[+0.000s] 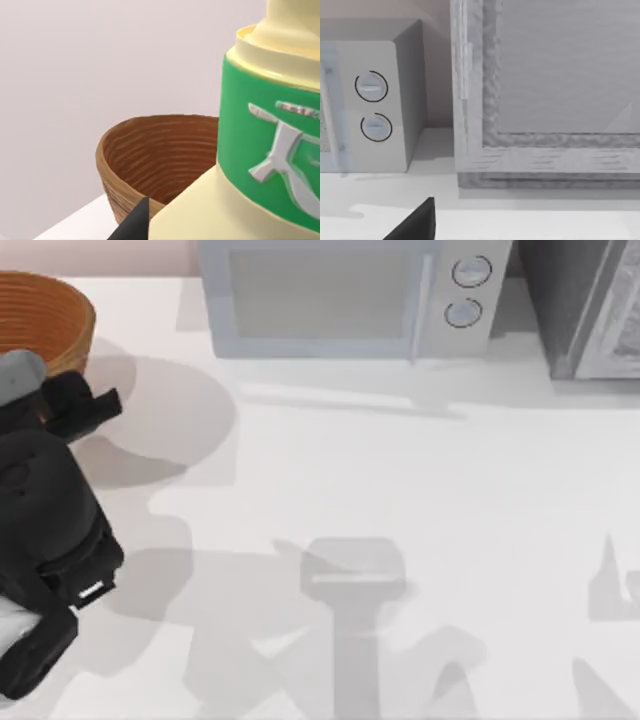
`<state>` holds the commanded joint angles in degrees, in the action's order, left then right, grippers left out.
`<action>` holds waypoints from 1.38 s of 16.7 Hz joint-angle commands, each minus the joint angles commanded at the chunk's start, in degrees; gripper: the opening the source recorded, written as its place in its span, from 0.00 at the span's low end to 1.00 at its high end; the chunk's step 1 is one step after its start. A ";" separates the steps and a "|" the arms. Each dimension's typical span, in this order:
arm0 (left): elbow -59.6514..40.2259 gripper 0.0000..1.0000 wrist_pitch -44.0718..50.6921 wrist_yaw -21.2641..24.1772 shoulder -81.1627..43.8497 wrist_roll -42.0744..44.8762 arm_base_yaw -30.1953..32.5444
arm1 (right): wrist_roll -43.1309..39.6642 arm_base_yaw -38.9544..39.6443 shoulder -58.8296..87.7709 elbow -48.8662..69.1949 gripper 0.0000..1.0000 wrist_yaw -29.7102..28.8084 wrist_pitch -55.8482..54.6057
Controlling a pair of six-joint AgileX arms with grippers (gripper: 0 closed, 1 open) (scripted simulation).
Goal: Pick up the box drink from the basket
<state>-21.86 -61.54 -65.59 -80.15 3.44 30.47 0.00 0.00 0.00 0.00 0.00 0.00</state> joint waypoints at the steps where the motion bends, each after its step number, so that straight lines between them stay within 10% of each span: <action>1: 0.00 0.00 0.00 0.00 0.00 0.00 0.00 | 0.00 0.00 0.00 0.00 1.00 0.00 0.00; 20: -0.16 0.00 -17.58 9.44 -18.74 -0.96 -9.15 | 0.00 0.00 0.00 0.00 1.00 0.00 0.00; 23: -0.16 0.23 -17.58 9.44 -18.74 -0.96 -9.15 | 0.00 0.00 0.00 0.00 1.00 0.00 0.00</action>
<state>-22.02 -79.13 -56.15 -98.88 2.49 21.32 0.00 0.00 0.00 0.00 0.00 0.00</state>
